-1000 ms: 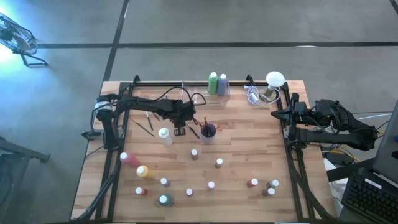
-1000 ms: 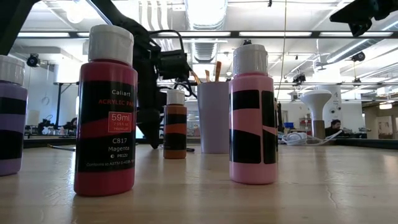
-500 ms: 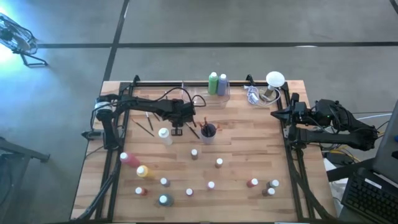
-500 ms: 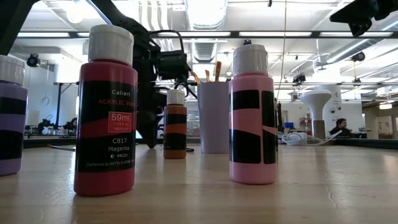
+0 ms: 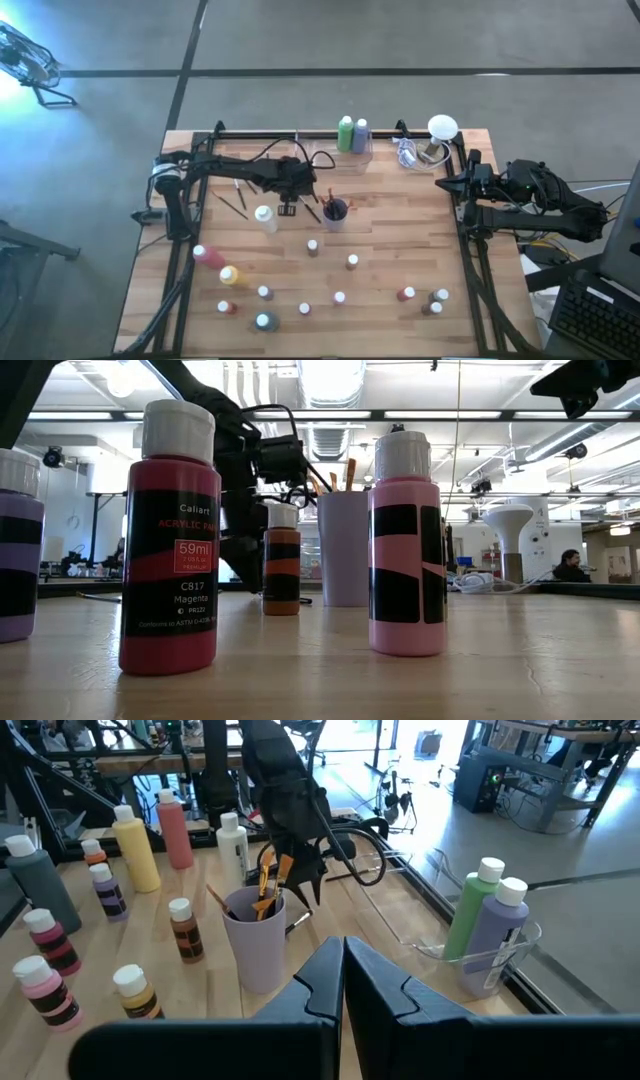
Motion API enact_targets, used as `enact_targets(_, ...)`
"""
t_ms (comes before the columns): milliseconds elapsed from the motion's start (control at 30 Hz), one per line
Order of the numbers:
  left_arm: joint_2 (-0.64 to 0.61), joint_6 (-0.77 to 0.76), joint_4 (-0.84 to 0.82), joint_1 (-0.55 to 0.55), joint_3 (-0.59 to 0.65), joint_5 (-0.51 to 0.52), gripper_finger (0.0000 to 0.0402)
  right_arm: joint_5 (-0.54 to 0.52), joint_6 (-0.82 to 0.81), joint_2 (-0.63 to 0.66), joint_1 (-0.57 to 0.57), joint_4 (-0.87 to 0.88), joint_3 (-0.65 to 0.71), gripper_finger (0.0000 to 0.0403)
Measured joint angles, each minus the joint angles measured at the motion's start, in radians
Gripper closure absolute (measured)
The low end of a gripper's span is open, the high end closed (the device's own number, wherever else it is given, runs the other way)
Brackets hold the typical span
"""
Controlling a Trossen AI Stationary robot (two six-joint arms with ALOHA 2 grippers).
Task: Pick & Place Paint Supplies
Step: Put the silver paint brush into the purple cup
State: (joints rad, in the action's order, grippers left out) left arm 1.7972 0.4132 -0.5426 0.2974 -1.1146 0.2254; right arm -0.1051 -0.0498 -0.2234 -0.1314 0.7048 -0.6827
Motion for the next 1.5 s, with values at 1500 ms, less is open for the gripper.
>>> enact_targets(1500, 0.017, 0.066, 0.051, -0.034, 0.029, -0.011, 0.0311, 0.0, 0.0, 0.0, 0.0, 0.0, 0.0, 0.0394)
